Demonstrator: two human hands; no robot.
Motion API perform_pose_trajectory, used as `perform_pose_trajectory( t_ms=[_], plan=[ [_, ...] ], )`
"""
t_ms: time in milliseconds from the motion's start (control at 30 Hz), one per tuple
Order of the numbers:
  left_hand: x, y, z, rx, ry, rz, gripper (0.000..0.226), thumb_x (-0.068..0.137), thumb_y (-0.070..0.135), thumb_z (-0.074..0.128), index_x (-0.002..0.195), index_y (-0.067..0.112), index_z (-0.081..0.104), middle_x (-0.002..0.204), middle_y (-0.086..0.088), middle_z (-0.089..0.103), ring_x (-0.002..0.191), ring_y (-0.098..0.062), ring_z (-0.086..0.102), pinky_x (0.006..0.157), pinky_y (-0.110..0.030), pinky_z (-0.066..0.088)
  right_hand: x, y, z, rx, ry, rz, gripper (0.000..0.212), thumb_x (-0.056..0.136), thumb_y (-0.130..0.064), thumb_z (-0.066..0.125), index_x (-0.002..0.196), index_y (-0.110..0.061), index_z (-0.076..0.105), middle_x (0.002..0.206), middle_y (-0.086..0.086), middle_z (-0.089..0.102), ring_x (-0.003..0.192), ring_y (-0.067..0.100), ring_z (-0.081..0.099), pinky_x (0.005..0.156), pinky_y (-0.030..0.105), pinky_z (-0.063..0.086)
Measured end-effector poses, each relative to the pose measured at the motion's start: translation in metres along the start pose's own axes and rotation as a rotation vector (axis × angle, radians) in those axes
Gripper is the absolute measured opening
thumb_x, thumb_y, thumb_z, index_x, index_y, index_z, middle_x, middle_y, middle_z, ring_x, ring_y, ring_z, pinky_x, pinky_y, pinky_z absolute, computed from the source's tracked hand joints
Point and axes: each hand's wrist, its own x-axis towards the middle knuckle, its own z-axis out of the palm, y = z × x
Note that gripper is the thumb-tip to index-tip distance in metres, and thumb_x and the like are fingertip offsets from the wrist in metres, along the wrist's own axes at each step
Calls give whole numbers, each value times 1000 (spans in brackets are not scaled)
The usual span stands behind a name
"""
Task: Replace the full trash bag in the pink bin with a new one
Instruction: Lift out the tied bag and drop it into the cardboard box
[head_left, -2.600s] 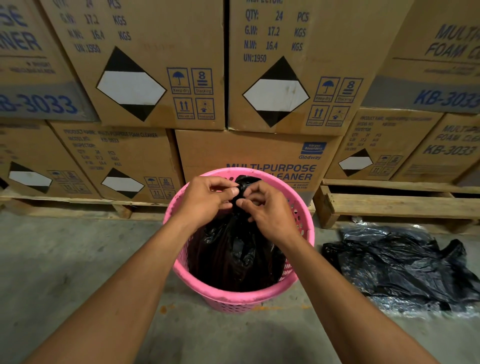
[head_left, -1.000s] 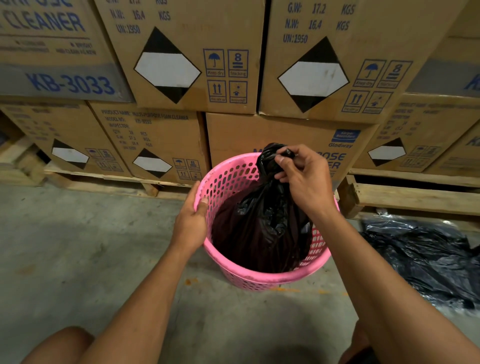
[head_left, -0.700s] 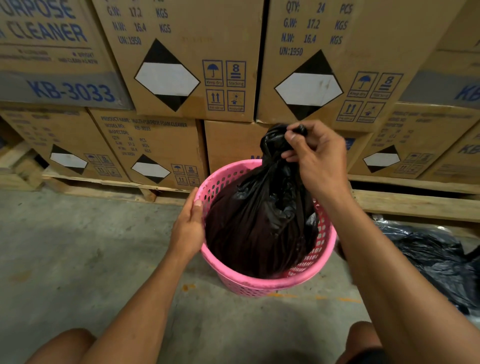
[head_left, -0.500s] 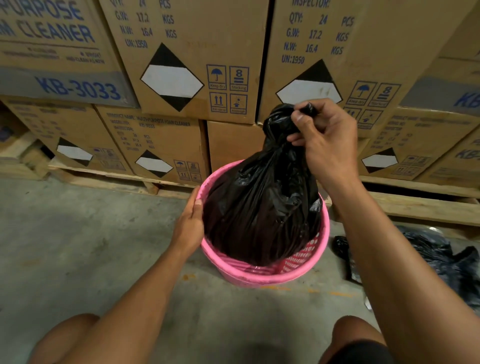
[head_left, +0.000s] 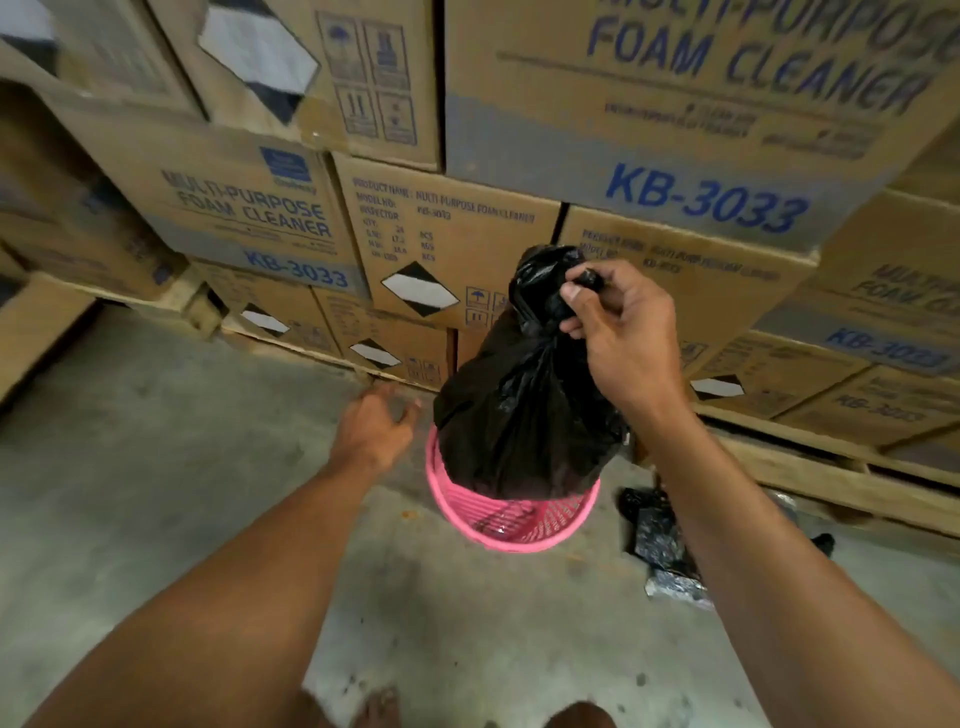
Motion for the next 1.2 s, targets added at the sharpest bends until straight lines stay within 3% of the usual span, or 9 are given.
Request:
perform_pose_trajectory(
  t_ms=[167, 467, 600, 733, 833, 1200],
  plan=[
    [-63, 42, -120, 133, 21, -27, 54, 87, 54, 64, 132, 24, 60, 126, -10, 67, 107, -31, 66, 89, -38, 56, 1, -116, -10, -63, -110, -11, 10, 100, -23, 63, 109, -25, 66, 89, -7, 73, 70, 8, 70, 80, 43, 61],
    [-138, 45, -308, 150, 137, -108, 74, 87, 61, 60, 144, 15, 49, 139, -14, 59, 121, -34, 60, 98, -37, 49, -4, -270, 42, -65, -260, -96, 8, 100, -24, 63, 102, -31, 66, 89, -6, 75, 71, 10, 70, 83, 46, 59],
    [-161, 14, -369, 177, 186, -146, 79, 84, 68, 57, 145, 18, 48, 140, -13, 58, 124, -32, 57, 99, -39, 49, -17, -314, 91, -65, -310, -129, 23, 100, -20, 63, 88, -40, 59, 86, -8, 73, 69, 13, 69, 83, 47, 58],
    [-171, -28, -423, 171, 223, -179, 81, 84, 68, 57, 144, 13, 49, 143, -12, 55, 128, -30, 54, 102, -38, 46, -26, -347, 152, -61, -385, -135, 6, 100, -22, 63, 105, -25, 66, 84, -7, 71, 69, 9, 69, 83, 47, 59],
    [-170, -67, -465, 172, 251, -213, 80, 86, 68, 56, 144, 13, 49, 142, -12, 57, 126, -30, 55, 100, -38, 47, -31, -368, 205, -90, -417, -162, 14, 100, -25, 63, 113, -21, 67, 84, -9, 72, 67, 2, 68, 82, 43, 60],
    [-117, -223, -623, 172, 287, -260, 80, 85, 67, 54, 147, 16, 47, 141, -9, 59, 123, -30, 58, 97, -38, 50, -45, -451, 428, -57, -533, -151, 6, 100, -19, 62, 102, -20, 67, 90, -2, 73, 76, 14, 71, 85, 46, 59]
  ],
)
